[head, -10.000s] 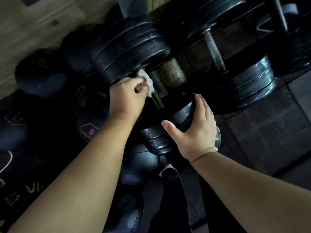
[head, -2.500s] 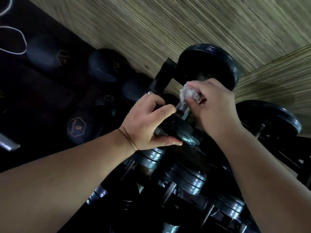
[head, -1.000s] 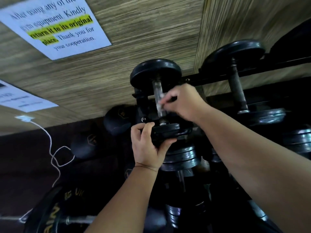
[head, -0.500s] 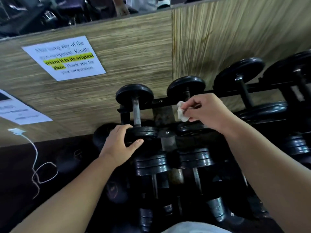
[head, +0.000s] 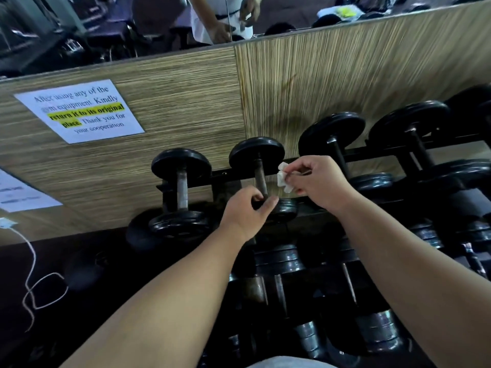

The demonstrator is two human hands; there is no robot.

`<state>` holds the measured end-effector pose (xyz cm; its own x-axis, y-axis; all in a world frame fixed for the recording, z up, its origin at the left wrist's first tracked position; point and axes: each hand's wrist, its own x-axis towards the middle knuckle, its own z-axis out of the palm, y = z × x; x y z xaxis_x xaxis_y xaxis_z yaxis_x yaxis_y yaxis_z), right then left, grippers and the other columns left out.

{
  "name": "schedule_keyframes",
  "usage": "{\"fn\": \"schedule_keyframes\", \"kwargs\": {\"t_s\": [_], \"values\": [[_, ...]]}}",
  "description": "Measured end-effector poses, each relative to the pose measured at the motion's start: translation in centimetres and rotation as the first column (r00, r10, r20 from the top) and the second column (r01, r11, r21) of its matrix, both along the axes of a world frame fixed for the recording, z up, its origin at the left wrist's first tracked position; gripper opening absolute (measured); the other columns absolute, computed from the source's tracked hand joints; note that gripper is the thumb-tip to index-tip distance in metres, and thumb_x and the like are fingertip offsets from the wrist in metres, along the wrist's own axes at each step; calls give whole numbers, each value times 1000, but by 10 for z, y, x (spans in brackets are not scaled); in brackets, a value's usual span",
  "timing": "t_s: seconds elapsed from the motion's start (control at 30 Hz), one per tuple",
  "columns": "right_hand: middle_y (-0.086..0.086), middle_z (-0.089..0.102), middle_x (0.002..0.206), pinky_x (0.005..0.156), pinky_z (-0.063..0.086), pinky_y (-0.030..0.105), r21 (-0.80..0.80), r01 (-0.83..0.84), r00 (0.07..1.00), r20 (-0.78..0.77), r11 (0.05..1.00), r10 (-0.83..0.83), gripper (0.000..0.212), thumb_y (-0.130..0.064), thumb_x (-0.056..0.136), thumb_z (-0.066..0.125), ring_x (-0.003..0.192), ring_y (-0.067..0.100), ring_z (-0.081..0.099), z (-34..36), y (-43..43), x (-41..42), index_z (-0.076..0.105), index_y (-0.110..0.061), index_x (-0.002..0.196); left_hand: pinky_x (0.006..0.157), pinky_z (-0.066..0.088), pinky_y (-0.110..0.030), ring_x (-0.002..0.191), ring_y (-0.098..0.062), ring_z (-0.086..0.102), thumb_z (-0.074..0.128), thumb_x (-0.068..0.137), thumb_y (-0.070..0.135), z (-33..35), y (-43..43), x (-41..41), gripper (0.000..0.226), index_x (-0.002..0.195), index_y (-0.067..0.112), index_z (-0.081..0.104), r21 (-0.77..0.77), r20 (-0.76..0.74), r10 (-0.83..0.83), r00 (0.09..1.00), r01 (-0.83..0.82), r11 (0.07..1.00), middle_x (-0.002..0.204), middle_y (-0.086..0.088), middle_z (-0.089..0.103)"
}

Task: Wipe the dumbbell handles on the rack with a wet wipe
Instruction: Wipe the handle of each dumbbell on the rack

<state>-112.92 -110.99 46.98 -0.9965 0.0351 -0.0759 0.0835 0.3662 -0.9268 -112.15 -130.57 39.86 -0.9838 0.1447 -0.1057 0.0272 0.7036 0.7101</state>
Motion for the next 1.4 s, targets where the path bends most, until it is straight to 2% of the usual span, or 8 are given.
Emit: {"fn": "schedule_keyframes", "kwargs": {"t_s": [0.2,0.33,0.53,0.63,0.83,1.13,1.3,1.4], "values": [[1,74,85,73,63,43,0,-29,999,39,1000,29,9,-15,85,79,79,23,73,-25,15,-13,76,-23,88,81,45,-31,95,-12,56,60,86,74,-9,16,-6,50,100,26,62,-201,-27,6,1000,-11,979,99,12,54],[1,74,88,71,63,38,-17,-83,995,47,996,84,8,-15,86,79,80,19,73,-40,18,-32,75,-20,92,75,47,-31,86,-12,56,58,81,74,-11,14,-20,50,87,24,60,-274,-63,-96,993,76,959,91,9,57],[-19,69,88,73,56,16,-83,-74,994,72,994,80,12,-15,89,75,78,-10,66,-65,4,-67,75,-19,100,61,43,-32,69,-17,53,59,71,69,-44,20,-11,54,75,16,55,-221,-355,72,932,-158,962,76,4,53],[-19,69,94,71,51,9,-47,-44,997,69,998,47,16,-16,90,74,83,-10,64,-78,-11,-84,73,-20,105,65,46,-35,68,-21,52,66,69,64,-56,27,-6,52,74,13,56,-159,-462,174,870,-274,948,76,1,53],[-7,74,104,88,57,26,76,-46,998,46,996,42,22,-20,90,71,94,7,69,-107,-31,-115,75,-21,112,63,37,-24,65,-20,49,56,87,74,-73,23,-9,70,70,6,57,-27,-624,197,756,-273,962,73,-4,53],[-9,70,70,55,43,10,133,-398,891,293,908,348,13,-21,73,88,60,-3,60,-101,-15,-85,76,-24,75,63,35,-25,65,-19,48,52,90,74,-77,22,-11,73,68,4,60,20,-661,195,725,-243,970,73,-5,52],[-12,73,91,79,56,20,152,-39,997,72,988,28,15,-24,83,79,84,1,67,-95,-33,-115,78,-24,98,61,38,-27,65,-21,49,53,90,73,-77,21,-11,72,68,5,60,15,-657,192,729,-242,970,73,-7,53],[-10,75,93,85,59,32,95,31,997,61,995,-37,18,-27,85,76,87,4,70,-103,-37,-117,78,-23,103,64,36,-24,66,-20,48,54,89,73,-77,21,-11,72,68,5,60,24,-664,197,722,-243,970,72,-6,53]]}}
